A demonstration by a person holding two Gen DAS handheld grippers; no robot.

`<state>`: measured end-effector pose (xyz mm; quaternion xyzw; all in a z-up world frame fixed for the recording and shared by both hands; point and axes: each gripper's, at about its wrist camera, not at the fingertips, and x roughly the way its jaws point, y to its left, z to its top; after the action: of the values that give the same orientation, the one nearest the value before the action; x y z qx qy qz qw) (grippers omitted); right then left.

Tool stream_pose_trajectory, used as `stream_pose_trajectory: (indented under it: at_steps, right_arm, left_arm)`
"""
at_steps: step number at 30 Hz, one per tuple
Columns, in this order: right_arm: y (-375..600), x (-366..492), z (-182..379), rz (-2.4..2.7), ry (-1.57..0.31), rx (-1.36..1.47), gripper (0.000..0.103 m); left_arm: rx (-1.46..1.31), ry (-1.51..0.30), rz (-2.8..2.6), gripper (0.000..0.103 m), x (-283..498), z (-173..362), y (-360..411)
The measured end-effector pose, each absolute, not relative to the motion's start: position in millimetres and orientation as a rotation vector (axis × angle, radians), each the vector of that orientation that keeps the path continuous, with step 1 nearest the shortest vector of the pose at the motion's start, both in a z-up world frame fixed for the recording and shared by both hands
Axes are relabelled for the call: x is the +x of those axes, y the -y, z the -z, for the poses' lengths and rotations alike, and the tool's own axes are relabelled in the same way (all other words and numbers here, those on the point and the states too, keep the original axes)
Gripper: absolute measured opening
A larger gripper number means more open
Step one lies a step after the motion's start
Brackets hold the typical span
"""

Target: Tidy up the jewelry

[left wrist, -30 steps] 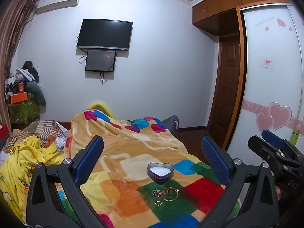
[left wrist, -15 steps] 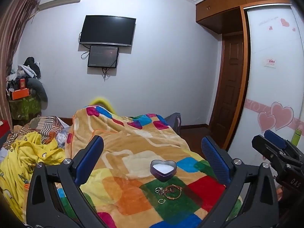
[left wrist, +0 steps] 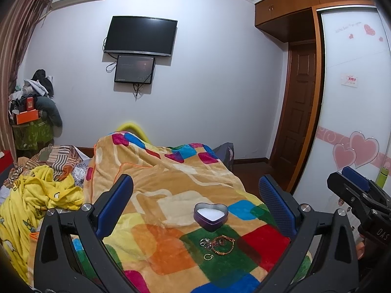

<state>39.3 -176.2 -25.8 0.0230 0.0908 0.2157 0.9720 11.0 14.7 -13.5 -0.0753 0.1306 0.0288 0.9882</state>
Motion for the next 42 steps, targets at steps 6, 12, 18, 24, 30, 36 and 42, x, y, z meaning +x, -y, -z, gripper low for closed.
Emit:
stream_pose_trajectory:
  at_steps: [6, 12, 18, 24, 30, 36, 42]
  right_arm:
    - [176.0, 39.3, 24.8, -0.435, -0.184, 0.047, 0.085]
    - [176.5, 39.1, 24.7, -0.436, -0.184, 0.046, 0.085]
    - [176.3, 38.7, 23.6, -0.437, -0.189, 0.045, 0.085]
    - [175.8, 39.2, 25.2, -0.438, -0.191, 0.045, 0.085]
    - [175.8, 39.2, 24.9, -0.437, -0.189, 0.043, 0.085]
    - [175.9, 39.5, 24.6, -0.438, -0.192, 0.044, 0.085]
    - [175.9, 40.1, 25.7, -0.438, -0.193, 0.044, 0.085]
  left_arm:
    - [-0.147, -0.261, -0.057, 0.103, 11.3, 14.2, -14.5]
    - [-0.143, -0.259, -0.052, 0.103, 11.0, 14.4, -13.4]
    - [-0.136, -0.261, -0.054, 0.103, 10.8, 13.2, -12.3]
    - [-0.134, -0.259, -0.053, 0.103, 10.5, 13.0, -10.9]
    - [-0.124, -0.257, -0.052, 0.103, 9.3, 12.2, -8.6]
    - [-0.118, -0.257, -0.048, 0.103, 9.3, 11.9, -6.1]
    - [-0.116, -0.259, -0.045, 0.103, 10.2, 11.8, -5.2]
